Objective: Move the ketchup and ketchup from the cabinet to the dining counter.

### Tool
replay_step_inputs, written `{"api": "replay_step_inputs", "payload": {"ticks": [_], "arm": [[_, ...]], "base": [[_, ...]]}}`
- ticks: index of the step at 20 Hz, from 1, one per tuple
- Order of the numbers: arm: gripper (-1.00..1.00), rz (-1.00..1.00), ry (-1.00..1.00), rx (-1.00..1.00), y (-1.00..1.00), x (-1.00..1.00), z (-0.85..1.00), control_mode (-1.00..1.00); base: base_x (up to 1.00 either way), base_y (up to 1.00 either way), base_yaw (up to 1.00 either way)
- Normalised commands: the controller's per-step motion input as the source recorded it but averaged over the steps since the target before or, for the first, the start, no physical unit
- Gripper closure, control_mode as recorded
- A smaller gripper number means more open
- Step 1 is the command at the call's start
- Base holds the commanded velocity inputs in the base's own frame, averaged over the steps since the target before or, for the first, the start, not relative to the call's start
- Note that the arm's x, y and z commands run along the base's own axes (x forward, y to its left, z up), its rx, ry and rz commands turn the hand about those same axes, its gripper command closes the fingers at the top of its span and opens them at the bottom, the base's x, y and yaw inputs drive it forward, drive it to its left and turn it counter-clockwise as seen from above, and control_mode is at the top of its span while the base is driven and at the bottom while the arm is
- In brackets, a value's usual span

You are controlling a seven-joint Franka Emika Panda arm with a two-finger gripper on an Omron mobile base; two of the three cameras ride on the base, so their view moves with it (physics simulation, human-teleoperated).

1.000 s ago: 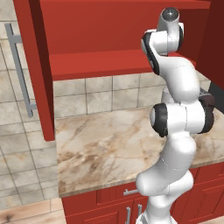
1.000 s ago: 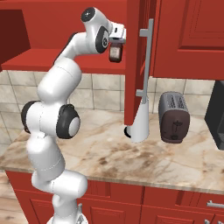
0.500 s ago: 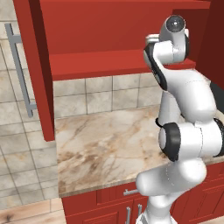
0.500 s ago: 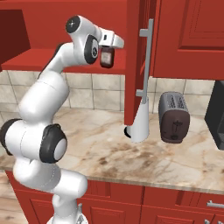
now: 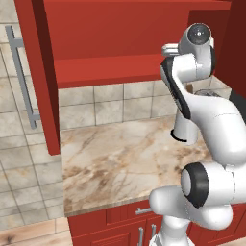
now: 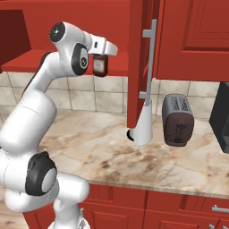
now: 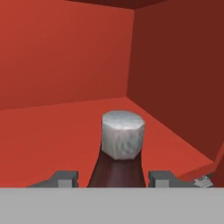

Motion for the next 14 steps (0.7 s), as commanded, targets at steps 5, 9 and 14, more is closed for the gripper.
{"api": "replay_step_inputs", "payload": {"ticks": [5, 9, 14], "arm": [[1.0, 0.0, 0.0, 0.0, 0.18, -0.64, 0.0, -1.0], [1.0, 0.0, 0.0, 0.0, 0.23, -0.6, 0.0, -1.0], [1.0, 0.0, 0.0, 0.0, 0.3, -0.59, -0.06, -1.0]], "base": [[0.0, 0.0, 0.0], [0.0, 0.0, 0.0], [0.0, 0.0, 0.0]]}}
